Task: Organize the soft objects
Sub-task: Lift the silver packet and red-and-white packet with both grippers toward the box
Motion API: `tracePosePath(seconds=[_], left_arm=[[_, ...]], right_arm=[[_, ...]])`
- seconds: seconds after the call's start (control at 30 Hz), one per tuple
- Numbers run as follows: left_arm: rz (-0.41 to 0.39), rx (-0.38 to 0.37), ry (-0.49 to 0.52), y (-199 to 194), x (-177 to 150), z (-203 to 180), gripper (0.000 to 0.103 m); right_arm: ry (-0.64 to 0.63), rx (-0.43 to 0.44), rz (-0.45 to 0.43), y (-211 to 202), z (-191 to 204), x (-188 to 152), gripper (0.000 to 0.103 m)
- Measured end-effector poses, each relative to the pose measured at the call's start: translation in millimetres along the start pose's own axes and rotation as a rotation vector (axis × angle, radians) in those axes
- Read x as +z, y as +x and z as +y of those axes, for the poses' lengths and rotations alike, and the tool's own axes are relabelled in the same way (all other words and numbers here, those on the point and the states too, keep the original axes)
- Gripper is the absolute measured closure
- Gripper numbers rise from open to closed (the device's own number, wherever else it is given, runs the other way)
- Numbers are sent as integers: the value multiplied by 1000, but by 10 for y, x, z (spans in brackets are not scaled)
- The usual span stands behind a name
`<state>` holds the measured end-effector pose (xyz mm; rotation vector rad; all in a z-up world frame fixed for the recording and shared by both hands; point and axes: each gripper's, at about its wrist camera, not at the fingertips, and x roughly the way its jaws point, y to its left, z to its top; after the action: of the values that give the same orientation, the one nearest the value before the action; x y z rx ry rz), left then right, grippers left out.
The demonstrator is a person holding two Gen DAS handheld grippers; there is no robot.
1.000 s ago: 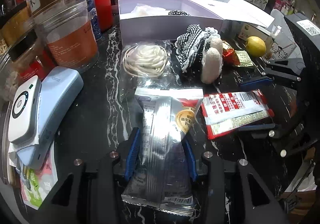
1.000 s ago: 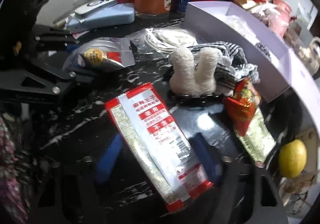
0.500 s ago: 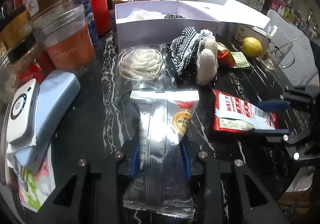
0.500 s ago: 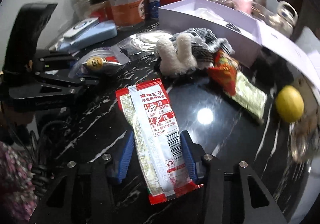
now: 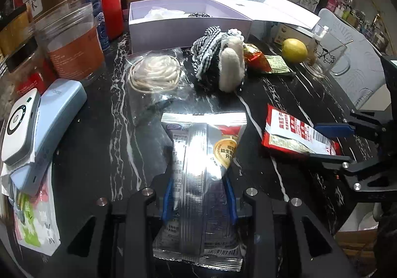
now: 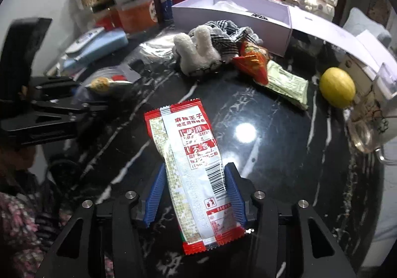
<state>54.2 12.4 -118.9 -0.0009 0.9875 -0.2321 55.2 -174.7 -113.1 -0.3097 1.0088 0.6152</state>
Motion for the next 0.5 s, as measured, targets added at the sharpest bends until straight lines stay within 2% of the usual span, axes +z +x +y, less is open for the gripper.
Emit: tracePosePath(seconds=[0.07, 0.1, 0.13, 0.3, 0.37, 0.4, 0.5], left_arm=[[2, -1, 3, -7, -13, -16, 69], [2, -1, 3, -12, -21, -22, 69], [3, -2, 2, -17, -26, -26, 69], [2, 2, 5, -19, -35, -34, 69], [2, 1, 3, -17, -33, -34, 69], [2, 0, 3, -16, -32, -30, 69], [2, 2, 5, -16, -34, -31, 69]], right_arm=[[-13, -23, 14, 25, 15, 11, 48], [-23, -40, 21, 48, 29, 20, 40], [-30, -47, 28, 73, 29, 14, 38], [-47, -25, 0, 88, 35, -21, 37], [-48, -26, -23, 83, 56, -48, 43], [-45, -26, -40, 70, 68, -64, 49], [-15, -39, -63, 56, 68, -99, 55]])
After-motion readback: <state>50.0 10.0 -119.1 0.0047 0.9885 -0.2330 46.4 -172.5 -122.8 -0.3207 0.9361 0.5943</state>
